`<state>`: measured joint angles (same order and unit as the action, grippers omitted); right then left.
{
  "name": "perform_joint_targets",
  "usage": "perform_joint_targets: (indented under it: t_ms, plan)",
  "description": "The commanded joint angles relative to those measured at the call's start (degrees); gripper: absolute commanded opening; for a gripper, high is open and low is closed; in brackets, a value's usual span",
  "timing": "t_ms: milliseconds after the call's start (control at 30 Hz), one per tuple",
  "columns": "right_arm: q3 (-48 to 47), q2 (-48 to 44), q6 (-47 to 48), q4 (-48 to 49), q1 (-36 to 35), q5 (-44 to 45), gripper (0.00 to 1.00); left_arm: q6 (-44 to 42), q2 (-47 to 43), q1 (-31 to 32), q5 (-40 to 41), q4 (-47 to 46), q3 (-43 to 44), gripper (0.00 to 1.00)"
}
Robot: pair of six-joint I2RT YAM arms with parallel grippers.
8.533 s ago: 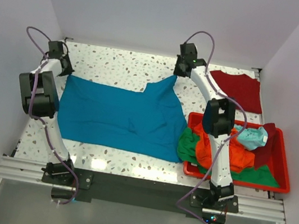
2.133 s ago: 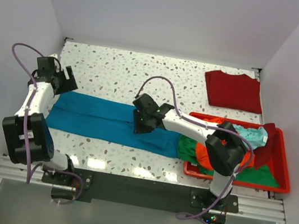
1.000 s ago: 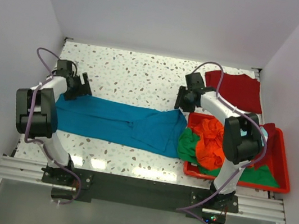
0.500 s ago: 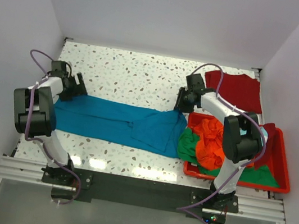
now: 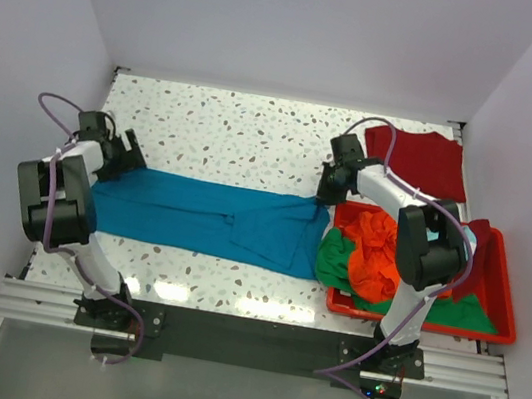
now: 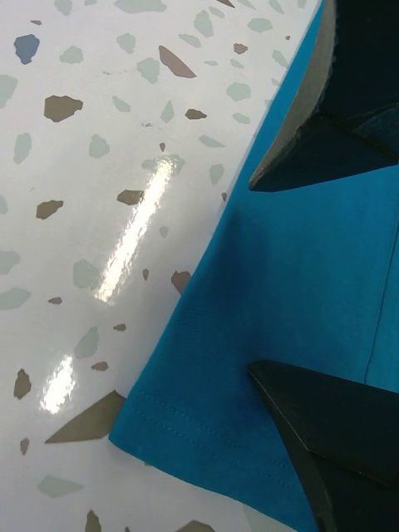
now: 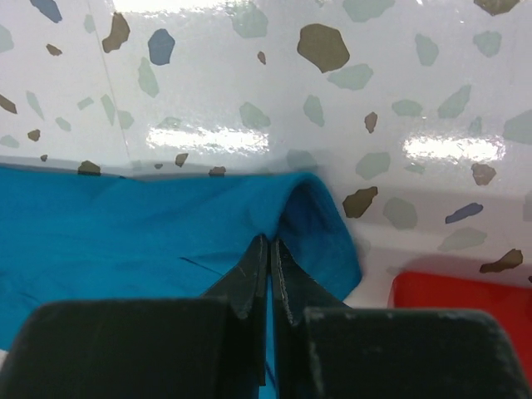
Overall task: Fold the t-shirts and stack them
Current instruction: Fold the tshirt
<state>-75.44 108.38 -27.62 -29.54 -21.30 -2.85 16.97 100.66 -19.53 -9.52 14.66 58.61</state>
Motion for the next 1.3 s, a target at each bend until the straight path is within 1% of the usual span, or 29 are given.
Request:
perform_joint_targets:
  t_ms: [0, 133, 333, 400, 500, 533, 600, 633, 667, 833, 967, 1067, 1167, 1267]
  plan:
    - [-0.1, -1.9, 0.3, -2.2, 0.3, 3.8, 0.0, 0.1, -1.5, -2.5, 2.7, -1.2, -3.1, 0.89]
    - [-0.3, -2.6, 0.5, -3.9, 0.2, 6.5, 0.0, 0.0, -2.3, -3.0, 4.5, -1.2, -4.2, 0.9]
    - [-2.2, -0.4, 1.2, -2.7, 0.2, 4.4, 0.0, -0.4, -3.5, -3.0, 2.6, -2.4, -4.1, 0.9]
    - [-3.9, 0.6, 1.5, -3.0, 0.2, 4.2, 0.03, -0.9, -3.9, -3.0, 2.7, -2.0, -3.9, 0.91]
    - [-5.9, 1.1, 1.9, -3.7, 0.3, 4.1, 0.23, -0.9, -4.7, -2.9, 2.2, -1.6, -3.9, 0.91]
    - [-7.3, 1.0, 2.0, -4.4, 0.3, 4.1, 0.35, -0.9, -5.0, -2.7, 2.1, -1.6, -3.9, 0.91]
    - [-9.0, 0.6, 2.4, -5.1, 0.2, 4.1, 0.47, -0.7, -6.0, -2.2, 2.3, -1.2, -3.2, 0.91]
    - [-9.4, -0.2, 2.5, -5.3, 0.2, 4.0, 0.55, -0.8, -6.4, -1.9, 2.4, -1.0, -2.9, 0.91]
    - [-9.7, -0.7, 2.6, -5.4, -0.2, 3.9, 0.57, -0.8, -7.2, -1.6, 2.9, -0.4, -2.5, 0.91]
    - [-10.3, -4.0, 2.6, -5.4, -3.0, 3.1, 0.58, -0.2, -10.4, 1.1, 4.7, 1.4, 0.7, 0.92]
    - [-9.7, -4.0, 1.1, -4.5, -8.2, 1.3, 0.59, 0.3, -14.3, 3.7, 4.9, 2.4, 2.2, 0.92]
    - [-8.4, -2.7, -1.8, -2.5, -10.8, 0.0, 0.59, 1.4, -16.9, 7.0, 3.6, 2.4, 1.1, 0.92]
    - [-7.5, 0.2, -3.7, -0.7, -11.6, -1.9, 0.58, 2.9, -18.3, 9.1, -0.2, 1.3, -2.3, 0.92]
    - [-6.9, 2.6, -3.9, 0.5, -11.7, -2.0, 0.58, 4.4, -19.1, 10.6, -1.8, -0.2, -6.7, 0.92]
